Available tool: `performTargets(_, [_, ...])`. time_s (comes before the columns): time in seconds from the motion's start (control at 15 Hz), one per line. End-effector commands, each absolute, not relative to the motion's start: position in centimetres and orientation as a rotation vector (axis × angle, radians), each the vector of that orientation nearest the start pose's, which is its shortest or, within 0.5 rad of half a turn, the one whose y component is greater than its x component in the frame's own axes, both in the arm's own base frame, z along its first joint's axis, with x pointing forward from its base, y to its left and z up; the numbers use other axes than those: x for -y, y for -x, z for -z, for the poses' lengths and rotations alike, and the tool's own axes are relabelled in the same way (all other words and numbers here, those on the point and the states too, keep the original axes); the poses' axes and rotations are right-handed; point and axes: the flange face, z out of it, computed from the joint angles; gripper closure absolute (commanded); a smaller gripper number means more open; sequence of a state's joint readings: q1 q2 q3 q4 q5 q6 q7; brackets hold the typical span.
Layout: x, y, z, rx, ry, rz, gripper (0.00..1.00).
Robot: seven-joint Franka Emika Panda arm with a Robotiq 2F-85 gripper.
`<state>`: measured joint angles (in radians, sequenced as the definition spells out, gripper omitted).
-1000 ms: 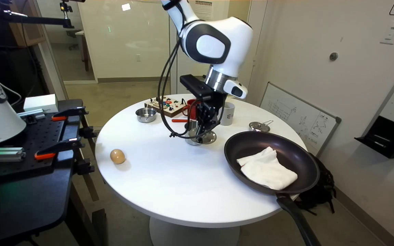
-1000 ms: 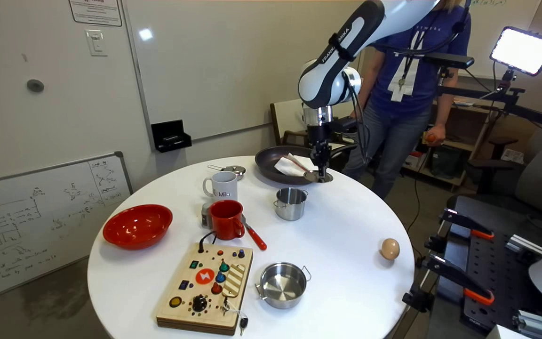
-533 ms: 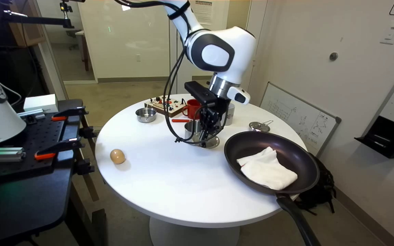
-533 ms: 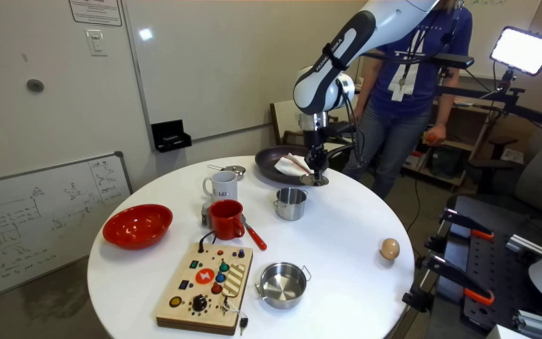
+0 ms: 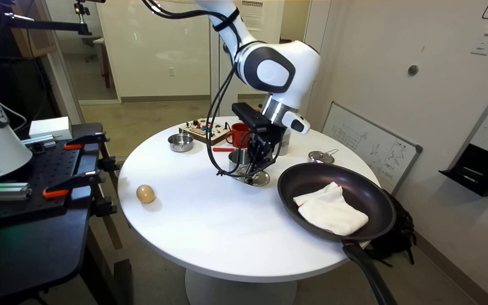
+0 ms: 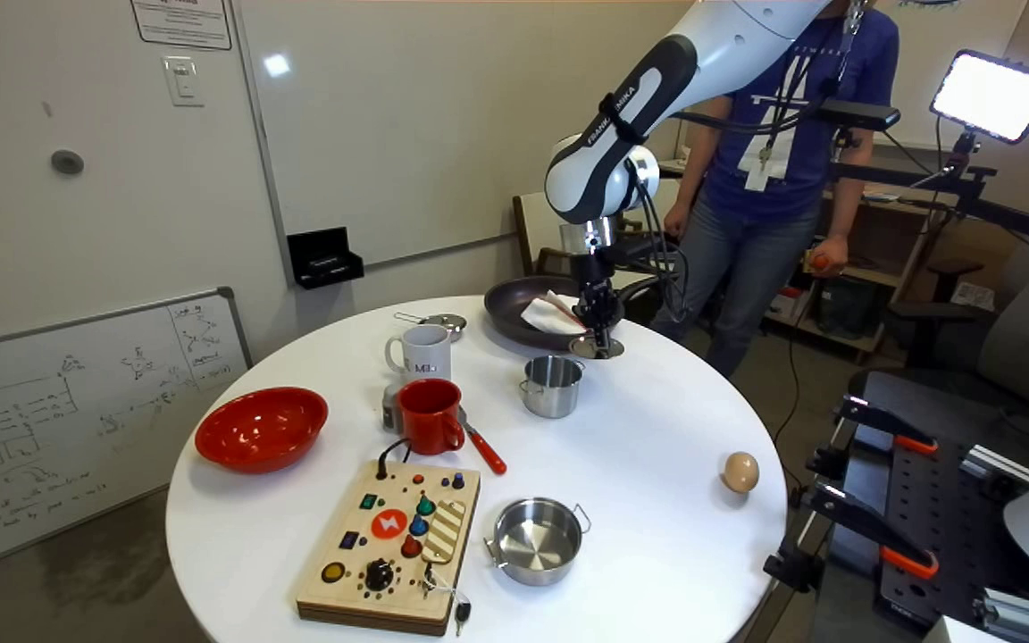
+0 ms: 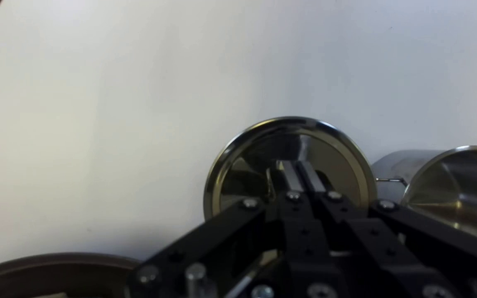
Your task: Pick up the lid and put it on the table
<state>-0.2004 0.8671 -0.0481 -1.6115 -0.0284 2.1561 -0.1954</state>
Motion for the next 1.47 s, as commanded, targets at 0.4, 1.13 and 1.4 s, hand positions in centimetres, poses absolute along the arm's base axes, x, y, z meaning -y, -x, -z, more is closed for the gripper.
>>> performTargets(0.4, [14.9,-64.9,-7.0,-0.119,3.153,-0.588,0.95])
performTargets(1.13, [16.1,-66.3,-5.4,-0.196,3.175,-0.562,0.95])
performTargets(1.4, [16.4,-66.6,-5.6,-0.197,3.18,-0.54,0.95])
